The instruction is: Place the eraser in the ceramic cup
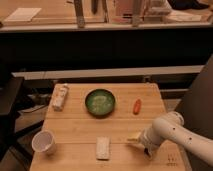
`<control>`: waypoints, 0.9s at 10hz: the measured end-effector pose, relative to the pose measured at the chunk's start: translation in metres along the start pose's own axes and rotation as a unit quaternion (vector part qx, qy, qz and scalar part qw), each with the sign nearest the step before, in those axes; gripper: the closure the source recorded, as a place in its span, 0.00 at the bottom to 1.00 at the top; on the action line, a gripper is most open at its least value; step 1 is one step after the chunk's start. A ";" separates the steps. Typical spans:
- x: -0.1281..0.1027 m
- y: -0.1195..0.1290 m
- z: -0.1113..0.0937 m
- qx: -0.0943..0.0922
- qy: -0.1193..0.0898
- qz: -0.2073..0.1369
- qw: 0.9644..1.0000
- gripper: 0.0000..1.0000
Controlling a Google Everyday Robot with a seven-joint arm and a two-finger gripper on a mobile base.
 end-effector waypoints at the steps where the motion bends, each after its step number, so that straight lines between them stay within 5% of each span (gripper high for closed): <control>1: 0.003 0.002 -0.004 -0.004 0.010 0.003 1.000 0.20; 7: 0.042 0.015 -0.027 -0.049 0.085 0.028 0.995 0.20; 9: 0.058 0.019 -0.034 -0.048 0.102 0.038 0.993 0.20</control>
